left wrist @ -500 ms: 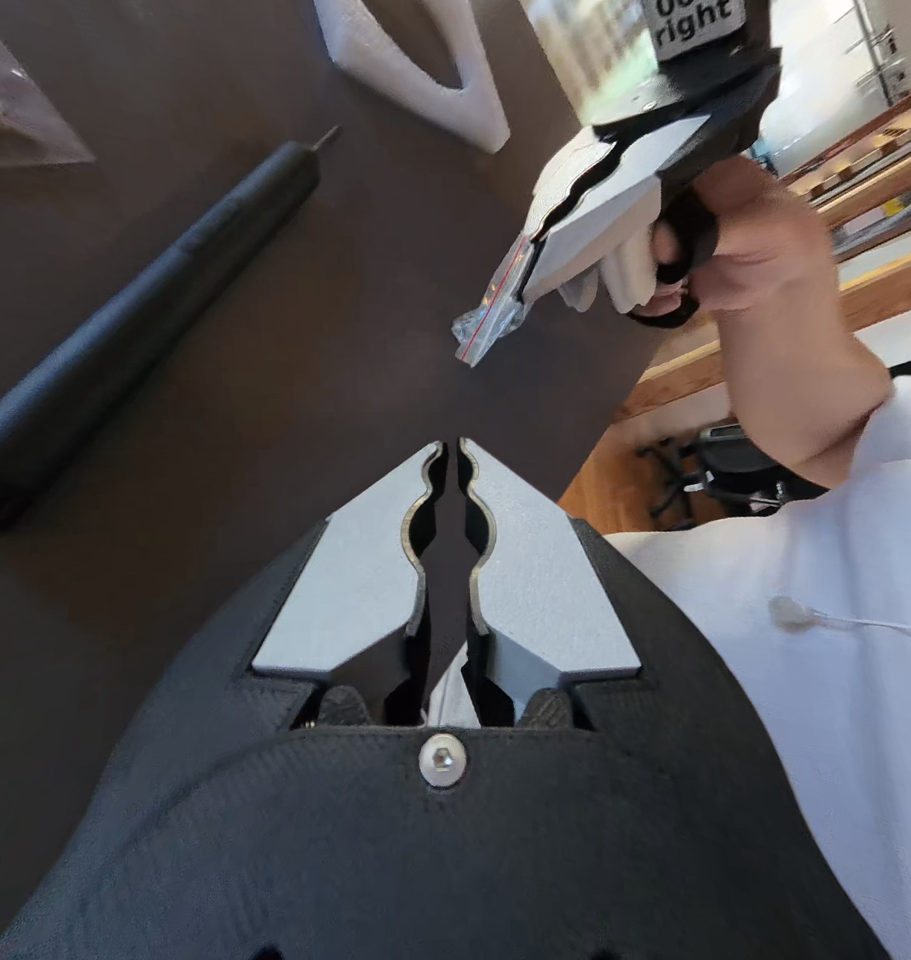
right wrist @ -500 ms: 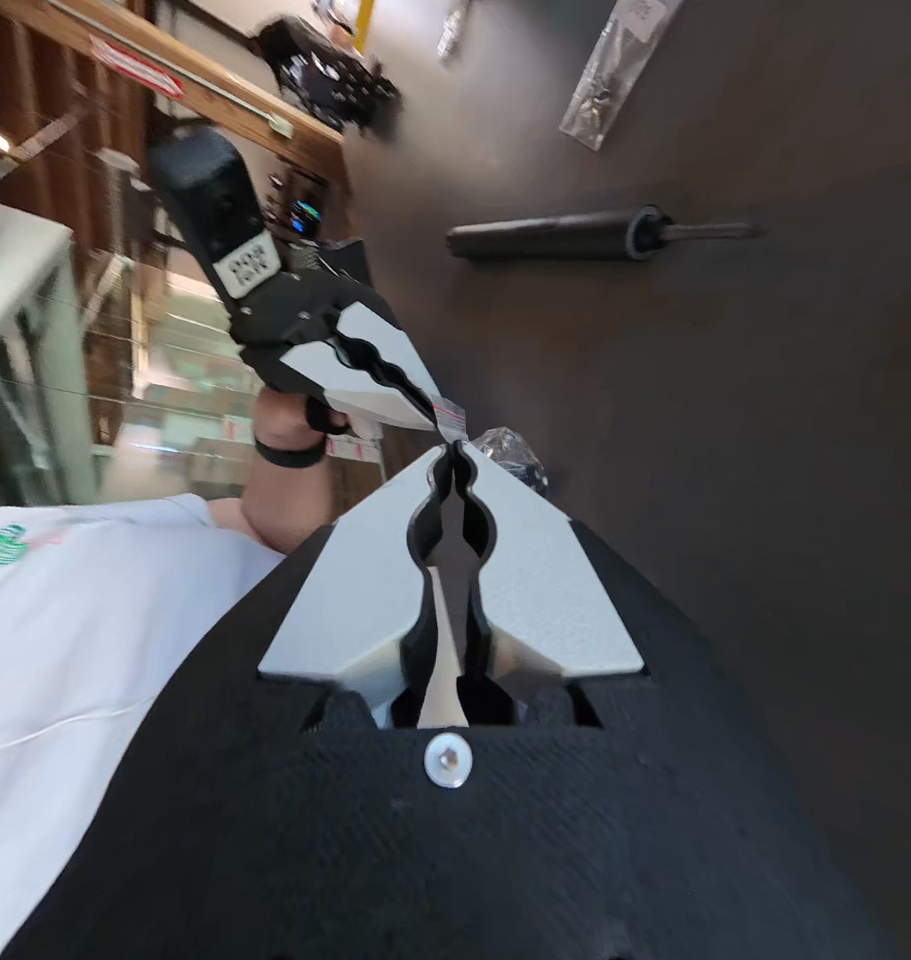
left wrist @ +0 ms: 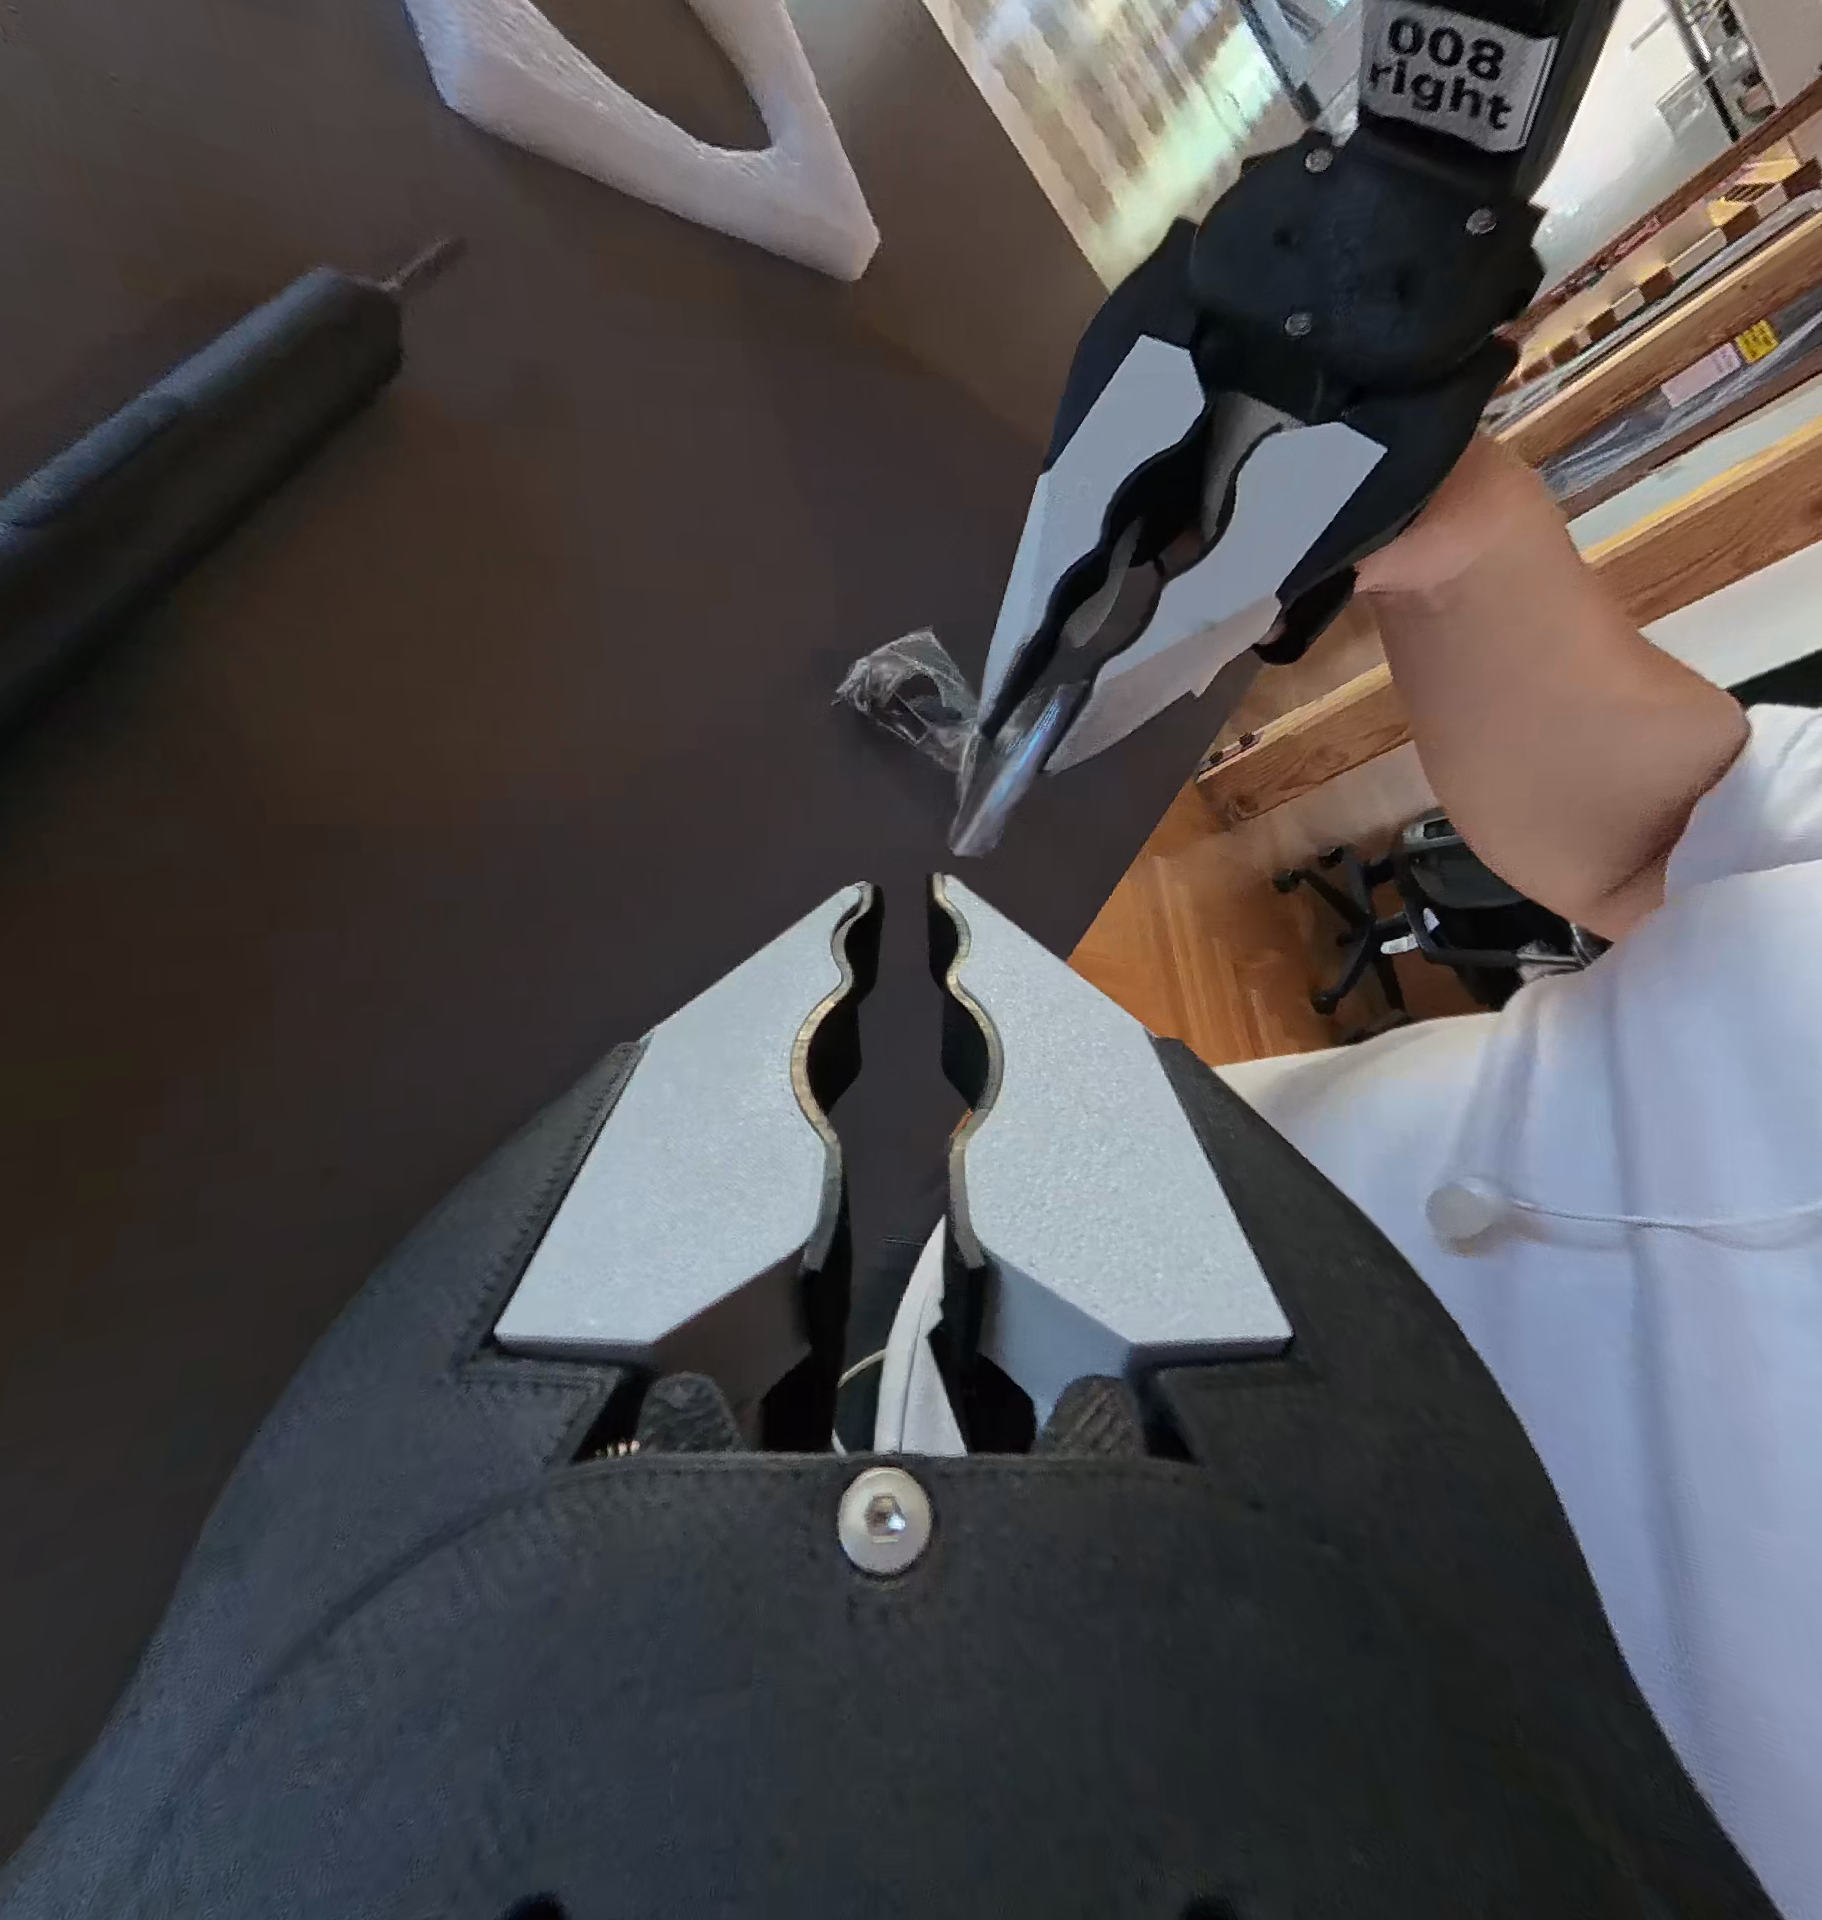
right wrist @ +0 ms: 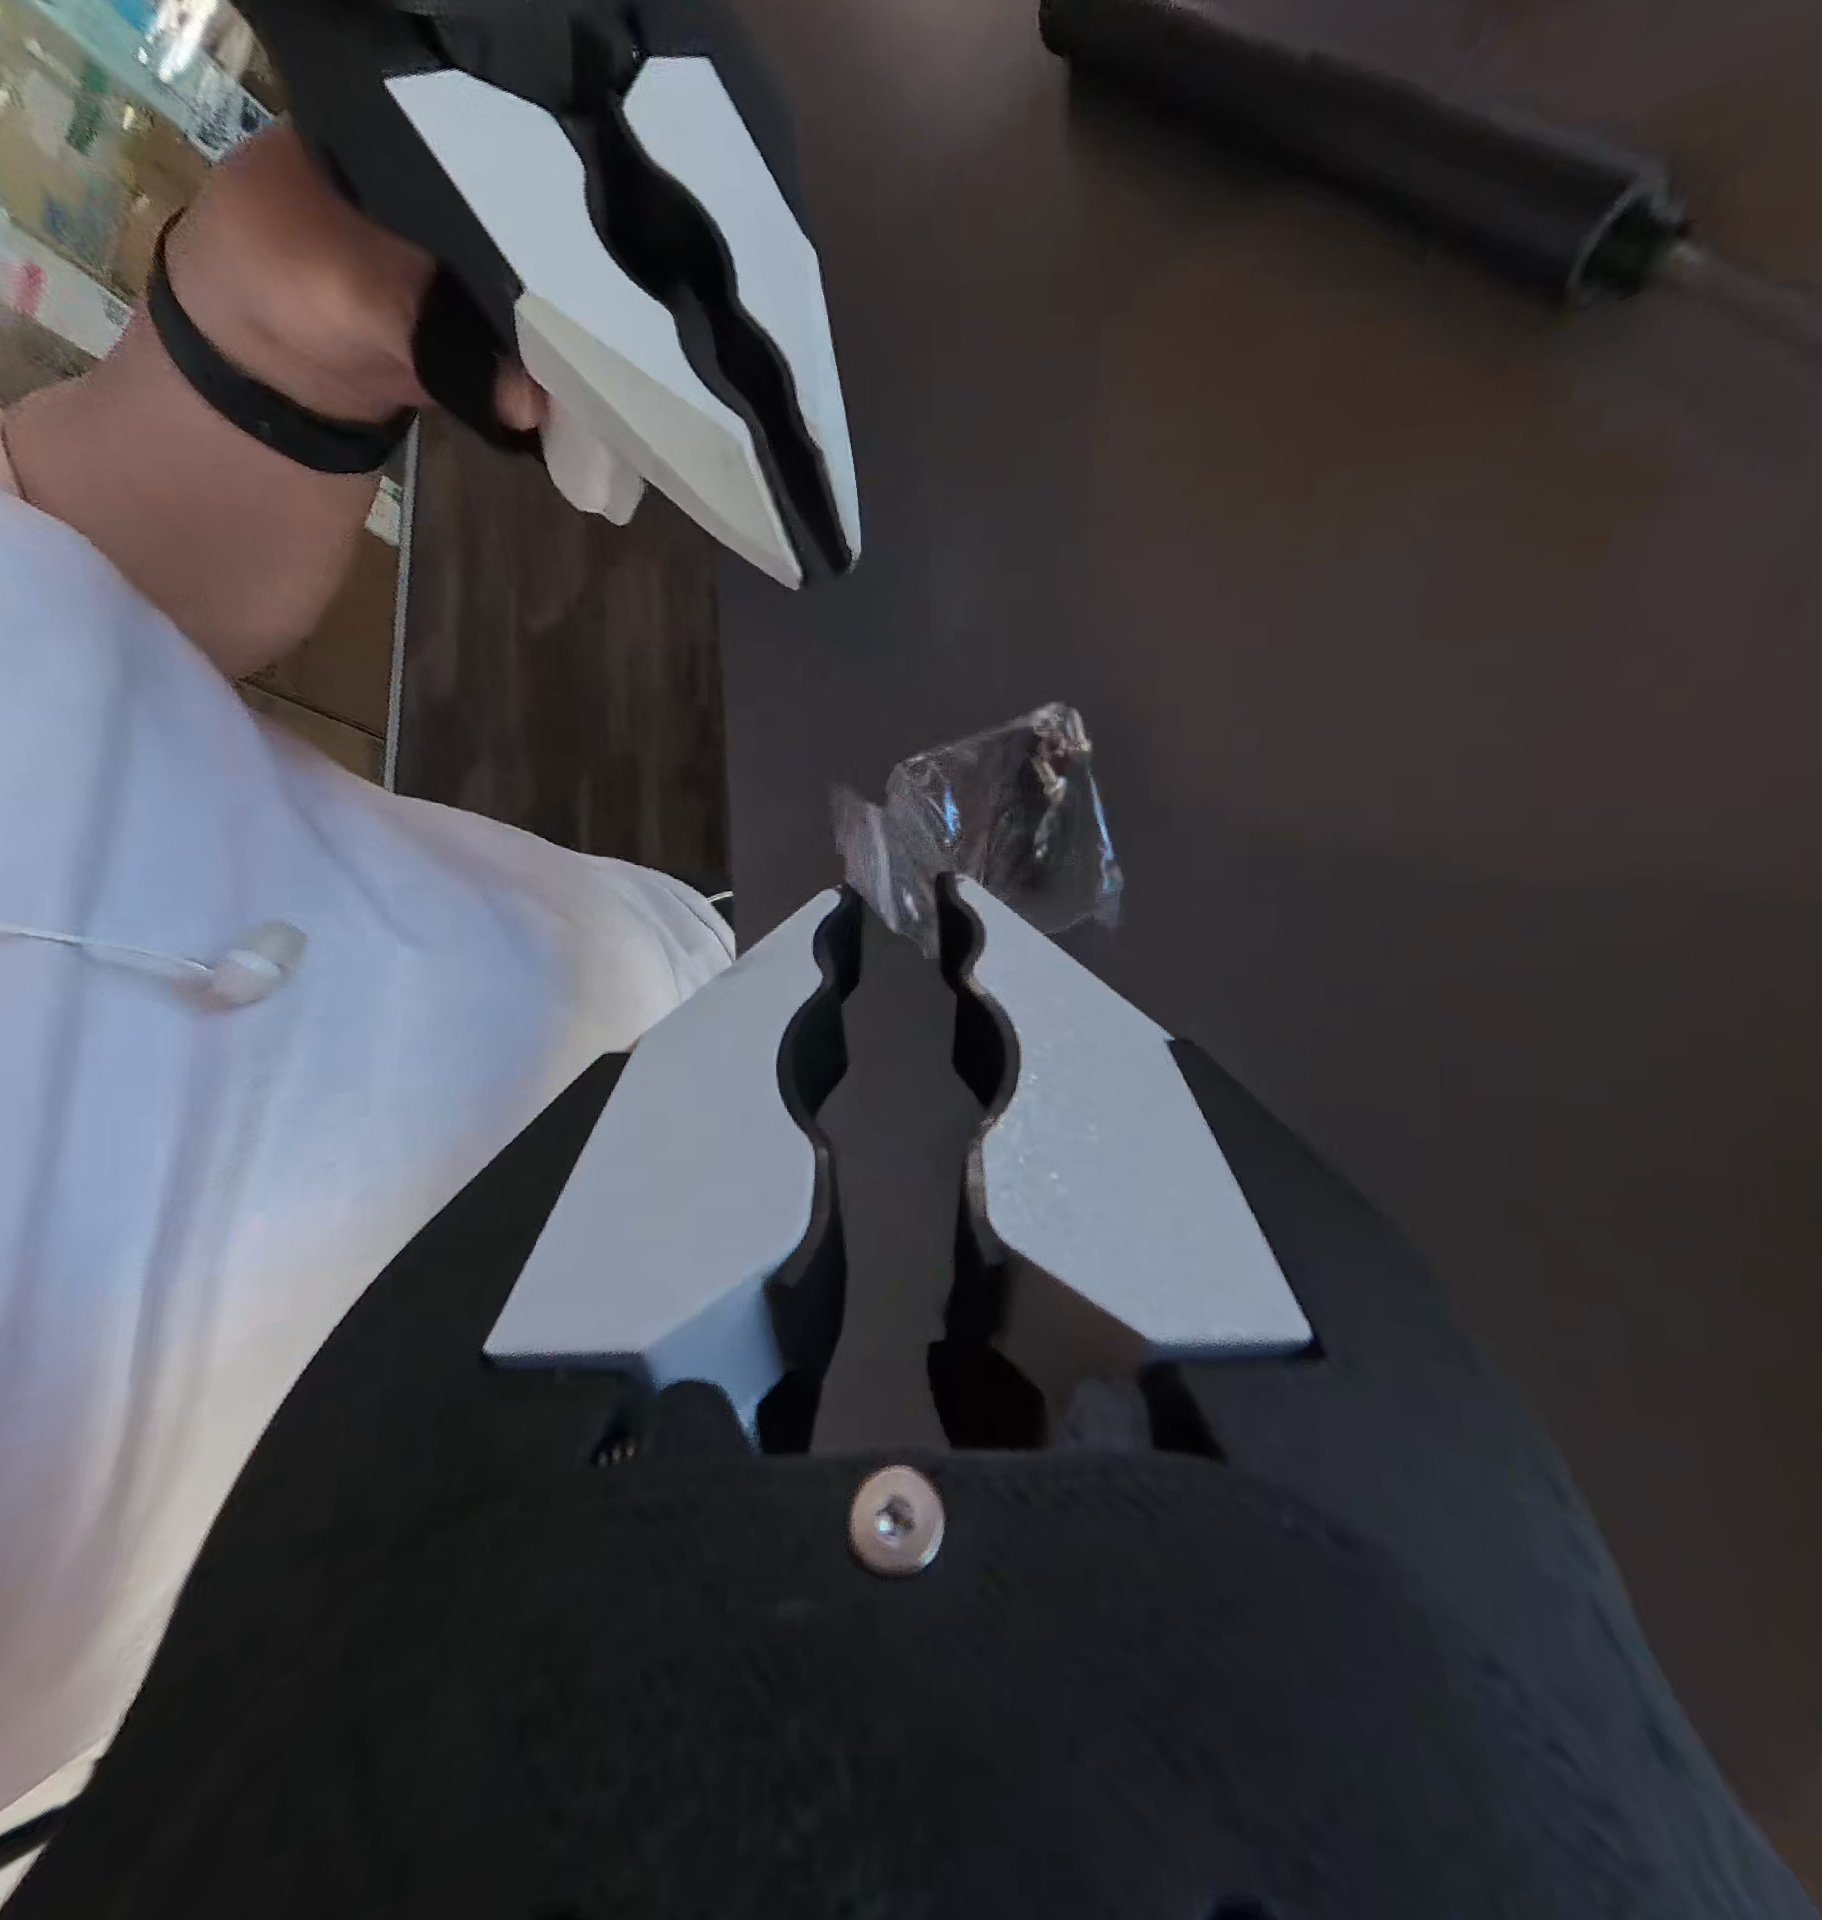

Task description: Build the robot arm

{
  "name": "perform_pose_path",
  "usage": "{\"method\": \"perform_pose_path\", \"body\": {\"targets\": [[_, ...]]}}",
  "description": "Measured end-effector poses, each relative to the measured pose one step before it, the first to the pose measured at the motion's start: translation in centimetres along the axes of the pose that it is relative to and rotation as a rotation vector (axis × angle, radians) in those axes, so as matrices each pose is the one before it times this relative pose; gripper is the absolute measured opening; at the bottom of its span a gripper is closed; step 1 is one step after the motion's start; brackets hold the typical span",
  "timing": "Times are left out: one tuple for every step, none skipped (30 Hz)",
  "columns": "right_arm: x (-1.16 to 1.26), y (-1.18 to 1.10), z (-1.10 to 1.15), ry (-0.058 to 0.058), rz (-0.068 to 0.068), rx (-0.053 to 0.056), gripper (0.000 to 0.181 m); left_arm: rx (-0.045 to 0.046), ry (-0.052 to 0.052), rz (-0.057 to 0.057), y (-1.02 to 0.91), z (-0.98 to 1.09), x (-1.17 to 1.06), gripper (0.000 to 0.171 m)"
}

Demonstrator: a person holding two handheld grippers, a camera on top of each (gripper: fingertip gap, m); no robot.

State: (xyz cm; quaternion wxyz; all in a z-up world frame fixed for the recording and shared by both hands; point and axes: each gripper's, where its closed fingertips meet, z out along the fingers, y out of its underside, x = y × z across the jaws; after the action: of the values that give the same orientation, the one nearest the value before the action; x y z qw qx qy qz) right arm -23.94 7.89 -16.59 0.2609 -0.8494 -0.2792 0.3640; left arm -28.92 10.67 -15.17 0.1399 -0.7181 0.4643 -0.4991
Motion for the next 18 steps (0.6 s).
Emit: {"method": "perform_pose_path", "body": {"targets": [[-0.09, 0.209, -0.091, -0.0102, 0.0123, 0.0087, 0.017, -0.00042, 0.0067, 0.0006, -0.097, 0.253, 0.21, 0.007], [-0.203, 0.103, -0.143, -0.0184, 0.0116, 0.0138, 0.018, 0.00069, 0.0058, 0.0021, -0.175, 0.272, 0.173, 0.008], [-0.182, -0.041, -0.252, -0.0189, 0.0108, 0.0207, 0.02, 0.00328, 0.0028, 0.0047, -0.264, 0.292, 0.12, 0.008], [-0.058, -0.225, -0.338, -0.0131, 0.0111, 0.0299, 0.02, 0.00244, -0.0005, 0.0079, -0.293, 0.319, 0.078, 0.008], [0.162, -0.369, -0.428, -0.002, 0.0126, 0.0342, 0.019, -0.00228, -0.0052, 0.011, -0.26, 0.36, 0.009, 0.008], [0.347, -0.437, -0.452, 0.0078, 0.0144, 0.0352, 0.019, -0.0055, -0.0129, 0.0157, -0.212, 0.372, -0.113, 0.008], [0.457, -0.523, -0.411, 0.015, 0.0136, 0.037, 0.016, -0.0069, -0.0199, 0.0205, -0.181, 0.4, -0.184, 0.009], [0.479, -0.515, -0.283, 0.0173, 0.0082, 0.0354, 0.012, -0.00716, -0.0242, 0.0234, -0.154, 0.371, -0.215, 0.01], [0.229, -0.344, -0.084, 0.0061, 0.002, 0.0236, 0.012, -0.00284, -0.024, 0.0229, -0.217, 0.326, -0.202, 0.011], [-0.147, -0.032, 0.081, -0.0129, -0.0039, 0.0007, 0.012, 0.00045, -0.0186, 0.02, -0.248, 0.286, -0.112, 0.012], [-0.272, 0.168, 0.122, -0.0173, -0.0069, -0.0141, 0.012, -0.00032, -0.0126, 0.0176, -0.219, 0.259, -0.04, 0.014], [-0.4, 0.2, 0.087, -0.0238, -0.009, -0.0167, 0.013, -0.00372, -0.0113, 0.0163, -0.141, 0.247, -0.053, 0.015], [-0.738, 0.03, -0.009, -0.0445, -0.0067, -0.0058, 0.015, -0.00805, -0.0148, 0.015, -0.014, 0.252, -0.132, 0.015], [-0.842, -0.165, -0.147, -0.0537, 0.0001, 0.0082, 0.016, -0.01067, -0.0129, 0.015, 0.04, 0.27, -0.108, 0.016], [-0.531, -0.21, -0.238, -0.0368, 0.0079, 0.0091, 0.016, -0.01042, -0.0103, 0.0153, 0.067, 0.268, -0.053, 0.017], [0.05, -0.25, -0.33, -0.0033, 0.0064, 0.0095, 0.016, -0.01117, -0.0127, 0.0153, 0.108, 0.262, -0.087, 0.018], [0.579, -0.388, -0.376, 0.0281, 0.0026, 0.0185, 0.016, -0.01207, -0.0132, 0.018, 0.134, 0.24, -0.083, 0.02], [0.895, -0.455, -0.286, 0.0443, 0.0015, 0.0236, 0.016, -0.01359, -0.0105, 0.021, 0.171, 0.226, -0.007, 0.022]]}}
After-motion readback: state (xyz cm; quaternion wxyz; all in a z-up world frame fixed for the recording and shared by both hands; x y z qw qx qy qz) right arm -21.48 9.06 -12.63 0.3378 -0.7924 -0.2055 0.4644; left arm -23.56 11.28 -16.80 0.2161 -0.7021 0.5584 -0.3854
